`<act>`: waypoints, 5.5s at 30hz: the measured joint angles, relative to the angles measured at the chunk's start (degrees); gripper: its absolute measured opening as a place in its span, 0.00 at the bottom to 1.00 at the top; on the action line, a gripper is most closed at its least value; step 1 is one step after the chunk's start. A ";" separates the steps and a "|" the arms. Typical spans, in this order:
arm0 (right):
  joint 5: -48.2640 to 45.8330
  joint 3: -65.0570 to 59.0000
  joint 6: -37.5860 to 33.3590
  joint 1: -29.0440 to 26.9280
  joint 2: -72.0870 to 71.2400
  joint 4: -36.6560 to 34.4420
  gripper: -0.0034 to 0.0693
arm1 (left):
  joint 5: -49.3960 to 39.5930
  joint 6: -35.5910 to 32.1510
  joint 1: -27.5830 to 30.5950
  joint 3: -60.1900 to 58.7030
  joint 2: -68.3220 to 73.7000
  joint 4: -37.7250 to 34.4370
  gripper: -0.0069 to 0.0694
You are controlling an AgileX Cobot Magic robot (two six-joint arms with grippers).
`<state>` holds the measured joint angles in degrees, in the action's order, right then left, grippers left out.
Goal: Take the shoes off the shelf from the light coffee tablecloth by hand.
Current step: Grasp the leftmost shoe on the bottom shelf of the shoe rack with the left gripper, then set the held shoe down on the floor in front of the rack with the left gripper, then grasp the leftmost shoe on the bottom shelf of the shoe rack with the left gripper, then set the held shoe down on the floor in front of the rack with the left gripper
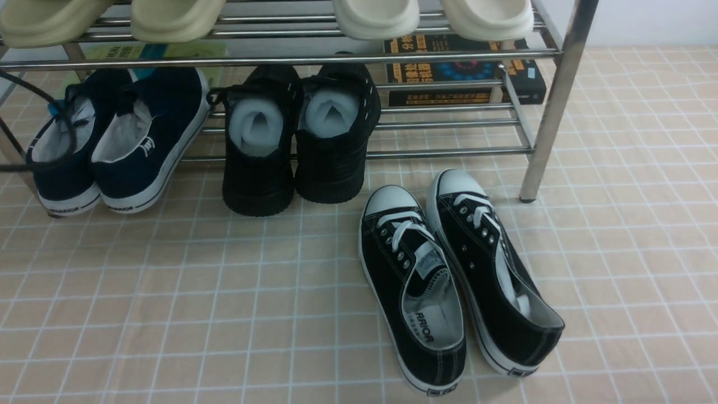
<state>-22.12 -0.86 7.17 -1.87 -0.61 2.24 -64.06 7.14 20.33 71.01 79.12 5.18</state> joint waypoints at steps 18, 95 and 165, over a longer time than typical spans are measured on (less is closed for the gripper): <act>-0.05 0.00 0.00 0.00 0.00 0.00 0.38 | 20.67 -6.17 -1.97 4.41 11.16 -22.13 0.35; -0.05 0.00 0.00 0.00 0.00 0.00 0.38 | 19.30 15.52 -2.41 -20.08 0.28 0.68 0.16; -0.05 0.00 0.00 0.00 0.00 0.00 0.38 | 15.39 3.63 -17.03 -12.68 6.35 -15.10 0.12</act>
<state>-22.17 -0.86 7.17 -1.87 -0.61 2.24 -48.67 10.77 3.29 58.33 85.47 -9.92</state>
